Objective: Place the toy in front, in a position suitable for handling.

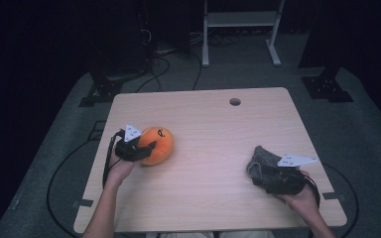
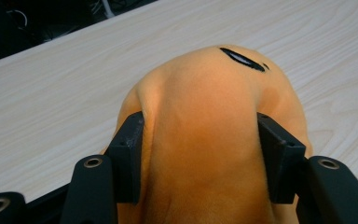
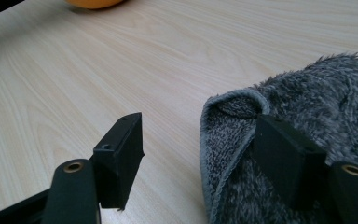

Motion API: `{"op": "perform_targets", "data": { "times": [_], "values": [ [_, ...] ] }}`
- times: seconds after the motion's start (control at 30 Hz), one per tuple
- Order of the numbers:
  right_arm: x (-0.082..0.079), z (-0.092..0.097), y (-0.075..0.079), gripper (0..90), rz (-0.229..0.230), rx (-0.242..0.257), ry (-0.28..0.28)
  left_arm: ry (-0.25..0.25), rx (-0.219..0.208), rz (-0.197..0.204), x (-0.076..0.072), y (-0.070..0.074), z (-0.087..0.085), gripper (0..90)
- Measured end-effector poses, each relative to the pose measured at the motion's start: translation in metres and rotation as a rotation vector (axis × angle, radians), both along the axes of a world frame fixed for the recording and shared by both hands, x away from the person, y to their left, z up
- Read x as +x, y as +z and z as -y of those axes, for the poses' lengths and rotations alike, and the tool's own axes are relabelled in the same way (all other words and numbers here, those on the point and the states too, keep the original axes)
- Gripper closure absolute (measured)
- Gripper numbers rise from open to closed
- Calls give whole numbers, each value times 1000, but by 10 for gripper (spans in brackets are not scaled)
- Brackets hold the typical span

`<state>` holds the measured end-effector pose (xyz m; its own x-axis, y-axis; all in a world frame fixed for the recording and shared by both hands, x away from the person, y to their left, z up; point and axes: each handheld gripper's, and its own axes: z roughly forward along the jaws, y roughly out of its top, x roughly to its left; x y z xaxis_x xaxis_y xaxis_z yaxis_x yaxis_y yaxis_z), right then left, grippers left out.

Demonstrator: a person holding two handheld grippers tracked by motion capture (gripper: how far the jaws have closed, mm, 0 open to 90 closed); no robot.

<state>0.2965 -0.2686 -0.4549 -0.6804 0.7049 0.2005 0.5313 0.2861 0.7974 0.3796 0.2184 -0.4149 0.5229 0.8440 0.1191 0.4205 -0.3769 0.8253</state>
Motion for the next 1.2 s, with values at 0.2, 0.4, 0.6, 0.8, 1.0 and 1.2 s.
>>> {"op": "perform_targets", "data": {
  "times": [0.2,0.4,0.6,0.8,1.0,1.2],
  "values": [
    [0,3,2,320,17,3,-27,-22,-38,21,-7,11,1,425],
    [4,7,5,320,42,11,-80,-122,-46,47,-18,22,22,422],
    [15,10,7,321,63,-43,-123,-250,-25,34,-31,22,58,421],
    [33,18,6,356,24,-50,-179,-362,-61,36,-46,16,94,416],
    [49,20,0,398,-25,-65,-202,-443,-62,21,-62,8,125,409],
    [50,8,-16,418,-69,-230,-173,-480,-62,2,-66,-4,144,403]
  ]
}}
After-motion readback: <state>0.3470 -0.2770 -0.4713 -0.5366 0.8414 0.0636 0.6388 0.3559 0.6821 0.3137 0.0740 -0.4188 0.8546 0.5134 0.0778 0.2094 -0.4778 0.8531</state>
